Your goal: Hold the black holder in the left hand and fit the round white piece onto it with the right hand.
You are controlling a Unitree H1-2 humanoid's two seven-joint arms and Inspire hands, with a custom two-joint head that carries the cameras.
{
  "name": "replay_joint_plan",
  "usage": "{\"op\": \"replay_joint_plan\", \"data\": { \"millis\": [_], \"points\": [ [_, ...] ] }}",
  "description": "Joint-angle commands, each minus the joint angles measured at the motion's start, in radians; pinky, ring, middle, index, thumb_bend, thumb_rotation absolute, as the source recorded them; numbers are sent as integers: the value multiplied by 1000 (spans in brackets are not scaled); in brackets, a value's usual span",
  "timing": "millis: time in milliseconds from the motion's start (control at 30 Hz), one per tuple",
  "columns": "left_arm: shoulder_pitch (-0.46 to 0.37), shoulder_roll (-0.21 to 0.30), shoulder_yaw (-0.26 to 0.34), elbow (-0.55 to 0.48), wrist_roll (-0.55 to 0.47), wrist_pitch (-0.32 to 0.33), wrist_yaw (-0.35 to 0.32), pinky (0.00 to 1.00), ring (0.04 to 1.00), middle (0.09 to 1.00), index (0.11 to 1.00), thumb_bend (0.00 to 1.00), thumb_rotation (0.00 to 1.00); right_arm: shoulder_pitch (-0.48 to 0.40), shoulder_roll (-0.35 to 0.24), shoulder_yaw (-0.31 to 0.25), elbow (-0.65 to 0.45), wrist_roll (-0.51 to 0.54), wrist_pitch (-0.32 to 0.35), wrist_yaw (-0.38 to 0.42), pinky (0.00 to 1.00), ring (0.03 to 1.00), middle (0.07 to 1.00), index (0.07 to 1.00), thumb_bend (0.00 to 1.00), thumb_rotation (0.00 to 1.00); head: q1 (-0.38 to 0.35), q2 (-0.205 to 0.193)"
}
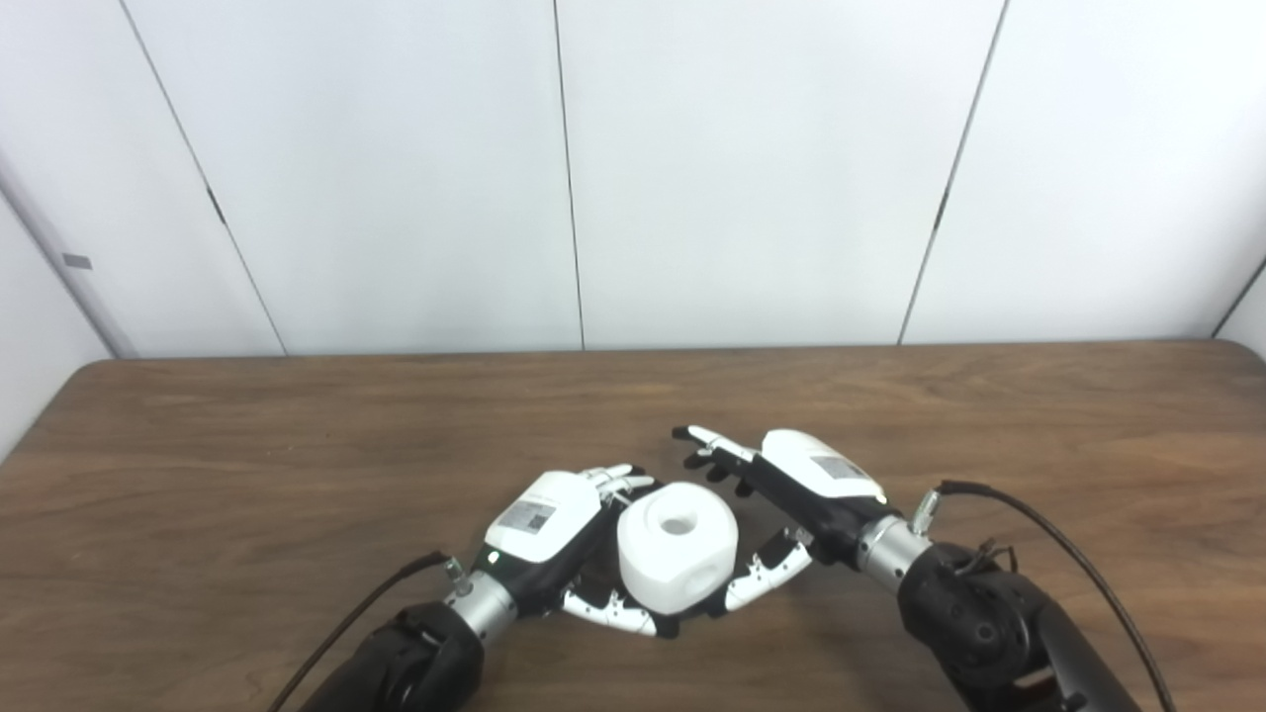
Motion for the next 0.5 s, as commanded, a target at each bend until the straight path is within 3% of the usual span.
{"op": "replay_joint_plan", "data": {
  "millis": [0, 200, 300, 367, 467],
  "points": [
    [35, 18, -34, 39, 66, 51, -85, 880, 917, 865, 487, 524, 58, -27, -9, -19, -24, 9, -23, -16, 696, 799, 854, 976, 909, 259, 2, 1],
    [32, 15, -32, 55, 64, 40, -67, 868, 912, 859, 486, 524, 57, -35, -19, -23, -6, 17, -45, -21, 693, 813, 865, 991, 919, 260, 2, 1],
    [31, 17, -32, 53, 68, 42, -67, 870, 911, 857, 486, 525, 57, -58, -60, -15, -16, 27, 0, 64, 717, 860, 901, 1000, 918, 255, -1, 0],
    [31, 18, -31, 53, 67, 38, -65, 873, 912, 857, 486, 525, 57, -73, -97, -15, -26, 27, 25, 121, 719, 887, 935, 1000, 909, 212, -1, -1],
    [29, 21, -31, 54, 69, 33, -63, 863, 908, 859, 486, 525, 58, -81, -147, -40, -24, 46, 22, 153, 682, 862, 933, 974, 881, 55, -4, -2]
  ]
}}
